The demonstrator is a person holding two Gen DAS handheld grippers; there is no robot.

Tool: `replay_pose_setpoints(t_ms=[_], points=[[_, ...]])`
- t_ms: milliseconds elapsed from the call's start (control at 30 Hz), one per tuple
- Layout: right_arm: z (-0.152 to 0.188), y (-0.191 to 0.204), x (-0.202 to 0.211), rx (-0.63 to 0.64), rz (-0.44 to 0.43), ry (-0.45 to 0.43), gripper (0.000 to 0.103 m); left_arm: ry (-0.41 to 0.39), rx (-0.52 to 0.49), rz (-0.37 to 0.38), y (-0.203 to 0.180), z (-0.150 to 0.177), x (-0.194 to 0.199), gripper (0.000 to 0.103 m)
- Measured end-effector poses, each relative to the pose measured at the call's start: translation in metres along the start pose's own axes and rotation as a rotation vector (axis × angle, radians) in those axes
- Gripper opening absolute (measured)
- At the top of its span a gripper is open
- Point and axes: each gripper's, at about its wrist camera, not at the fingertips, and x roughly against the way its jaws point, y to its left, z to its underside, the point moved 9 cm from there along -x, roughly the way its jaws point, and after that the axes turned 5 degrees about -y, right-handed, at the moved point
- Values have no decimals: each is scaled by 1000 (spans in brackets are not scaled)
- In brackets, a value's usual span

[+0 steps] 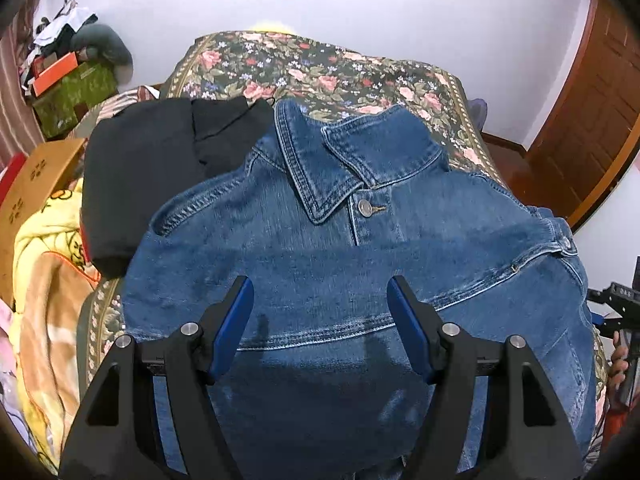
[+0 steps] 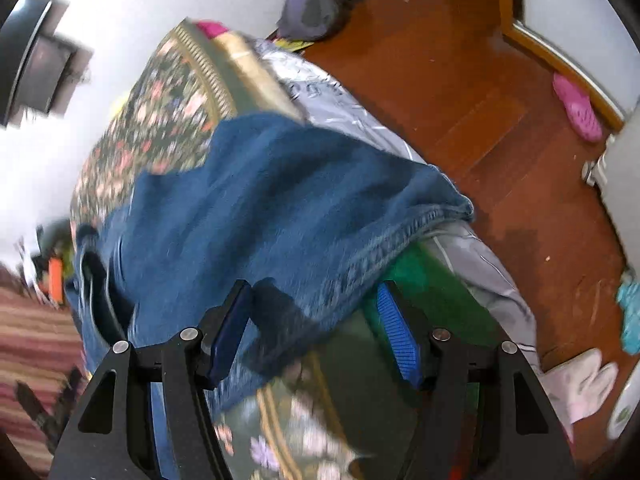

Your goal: Fold large clothes

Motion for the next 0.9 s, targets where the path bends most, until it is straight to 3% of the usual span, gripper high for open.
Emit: replay_pose_setpoints(t_ms=[100,167,233,300,400,533,700,900], points=[[-9,-6,-12,-47,-12,9,59,0,2,1,-2,1,0,68],[-14,-10,-17,-61,2,6,48,-2,1,0,-2,1,0,68],[-18,-11,-16,-55,16,-5,30,-3,-6,-3,-3,1,1,68],[-21,-8,-11,-28,39,-24,21,-6,-17,-8,-3,1,4,68],[-24,5,5,63,83,-80,16,-20,-45,-19,-2,0,10,68],[-31,44,51,240,113,-217,14,-49,-85,-38,-1,-3,19,68],[-18,130,130,468,-7,-378,14,-88,-130,-37,-8,-8,34,68],[37,207,155,669,-153,-383,12,-116,-151,8,-22,-9,51,68]])
